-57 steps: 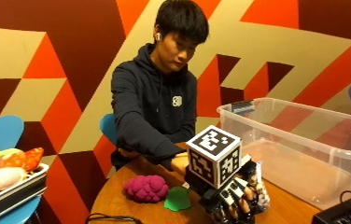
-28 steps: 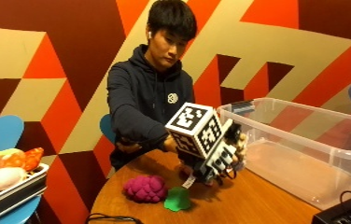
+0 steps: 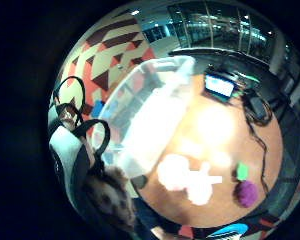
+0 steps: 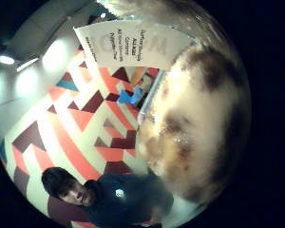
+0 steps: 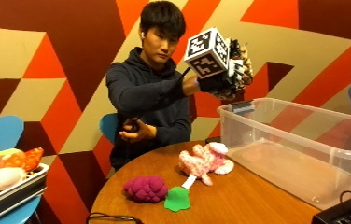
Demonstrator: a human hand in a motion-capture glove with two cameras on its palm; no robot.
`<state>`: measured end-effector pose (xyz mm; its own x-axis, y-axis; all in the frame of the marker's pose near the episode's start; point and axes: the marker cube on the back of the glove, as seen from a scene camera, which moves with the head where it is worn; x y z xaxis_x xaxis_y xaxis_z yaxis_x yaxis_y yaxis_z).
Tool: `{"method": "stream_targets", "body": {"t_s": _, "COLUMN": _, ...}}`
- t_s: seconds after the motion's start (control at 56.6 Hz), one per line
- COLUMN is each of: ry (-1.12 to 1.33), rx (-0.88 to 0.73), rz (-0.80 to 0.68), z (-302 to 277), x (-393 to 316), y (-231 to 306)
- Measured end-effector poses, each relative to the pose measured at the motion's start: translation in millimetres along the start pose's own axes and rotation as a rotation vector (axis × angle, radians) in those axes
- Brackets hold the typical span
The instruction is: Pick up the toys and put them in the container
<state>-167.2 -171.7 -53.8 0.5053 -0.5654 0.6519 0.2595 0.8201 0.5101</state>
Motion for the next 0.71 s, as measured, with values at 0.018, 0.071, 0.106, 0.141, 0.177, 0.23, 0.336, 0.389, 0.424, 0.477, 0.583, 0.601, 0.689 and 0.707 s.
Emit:
{"method": "stream_targets", "body": {"t_s": 0.018, "ry": -0.009, "rx": -0.004, "rz": -0.006, "z": 3, "x": -5, "y": -1}}
{"method": "stream_targets", "body": {"t_s": 0.071, "ry": -0.031, "rx": -0.016, "rz": -0.023, "z": 14, "x": -19, "y": -3}}
{"method": "stream_targets", "body": {"t_s": 0.106, "ry": -0.039, "rx": -0.022, "rz": -0.035, "z": 23, "x": -27, "y": -6}}
{"method": "stream_targets", "body": {"t_s": 0.141, "ry": -0.040, "rx": -0.026, "rz": -0.046, "z": 32, "x": -33, "y": -9}}
{"method": "stream_targets", "body": {"t_s": 0.177, "ry": -0.042, "rx": -0.034, "rz": -0.055, "z": 42, "x": -38, "y": -11}}
{"method": "stream_targets", "body": {"t_s": 0.23, "ry": -0.048, "rx": -0.051, "rz": -0.064, "z": 58, "x": -44, "y": -14}}
{"method": "stream_targets", "body": {"t_s": 0.336, "ry": 0.003, "rx": -0.078, "rz": -0.063, "z": 85, "x": -42, "y": -18}}
{"method": "stream_targets", "body": {"t_s": 0.389, "ry": 0.043, "rx": -0.127, "rz": -0.048, "z": 99, "x": -38, "y": -18}}
{"method": "stream_targets", "body": {"t_s": 0.424, "ry": 0.069, "rx": -0.176, "rz": -0.040, "z": 105, "x": -35, "y": -17}}
{"method": "stream_targets", "body": {"t_s": 0.477, "ry": 0.114, "rx": -0.259, "rz": -0.042, "z": 108, "x": -30, "y": -13}}
{"method": "stream_targets", "body": {"t_s": 0.583, "ry": 0.206, "rx": -0.289, "rz": -0.067, "z": 94, "x": -25, "y": -6}}
{"method": "stream_targets", "body": {"t_s": 0.601, "ry": 0.209, "rx": -0.282, "rz": -0.070, "z": 90, "x": -25, "y": -4}}
{"method": "stream_targets", "body": {"t_s": 0.689, "ry": 0.188, "rx": -0.256, "rz": -0.075, "z": 59, "x": -21, "y": 6}}
{"method": "stream_targets", "body": {"t_s": 0.707, "ry": 0.183, "rx": -0.251, "rz": -0.072, "z": 52, "x": -19, "y": 9}}
